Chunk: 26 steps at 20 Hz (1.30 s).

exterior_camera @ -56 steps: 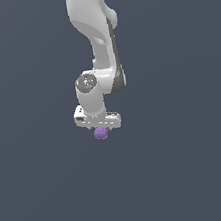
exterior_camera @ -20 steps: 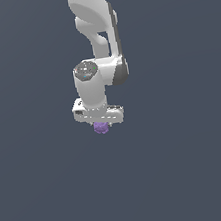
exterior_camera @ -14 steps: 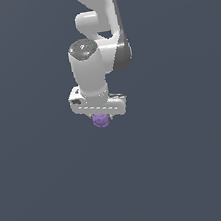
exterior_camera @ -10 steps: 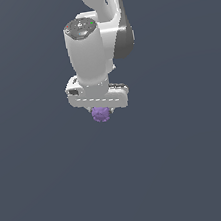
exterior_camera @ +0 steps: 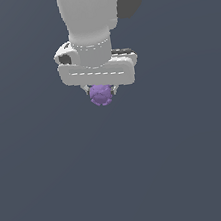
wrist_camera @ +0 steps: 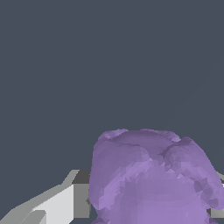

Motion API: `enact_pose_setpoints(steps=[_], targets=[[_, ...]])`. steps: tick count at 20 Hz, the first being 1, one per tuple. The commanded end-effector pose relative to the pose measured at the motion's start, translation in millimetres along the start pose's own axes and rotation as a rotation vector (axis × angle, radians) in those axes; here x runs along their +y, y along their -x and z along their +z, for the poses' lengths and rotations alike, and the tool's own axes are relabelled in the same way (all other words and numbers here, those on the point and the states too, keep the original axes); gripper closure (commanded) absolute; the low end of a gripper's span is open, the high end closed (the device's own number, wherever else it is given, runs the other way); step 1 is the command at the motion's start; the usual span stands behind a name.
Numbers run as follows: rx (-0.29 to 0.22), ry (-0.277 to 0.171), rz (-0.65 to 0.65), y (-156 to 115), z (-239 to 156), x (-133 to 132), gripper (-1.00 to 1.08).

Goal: Pick up the object and move it to a goal position.

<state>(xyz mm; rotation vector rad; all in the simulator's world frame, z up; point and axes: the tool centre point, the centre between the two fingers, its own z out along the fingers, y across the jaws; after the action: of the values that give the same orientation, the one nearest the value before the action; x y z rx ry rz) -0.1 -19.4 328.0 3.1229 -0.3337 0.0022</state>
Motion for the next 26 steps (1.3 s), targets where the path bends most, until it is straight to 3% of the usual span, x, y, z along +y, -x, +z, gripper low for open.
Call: enact_pose_setpoints(steps=[1,14,26], targets=[[-0.001,0.000,0.000,-2,-26,-4,1.08],[-0.001,0.000,0.000,-13,-132,-23,1.08],[-0.001,0.000,0.000,-19,-174,-30,1.08]])
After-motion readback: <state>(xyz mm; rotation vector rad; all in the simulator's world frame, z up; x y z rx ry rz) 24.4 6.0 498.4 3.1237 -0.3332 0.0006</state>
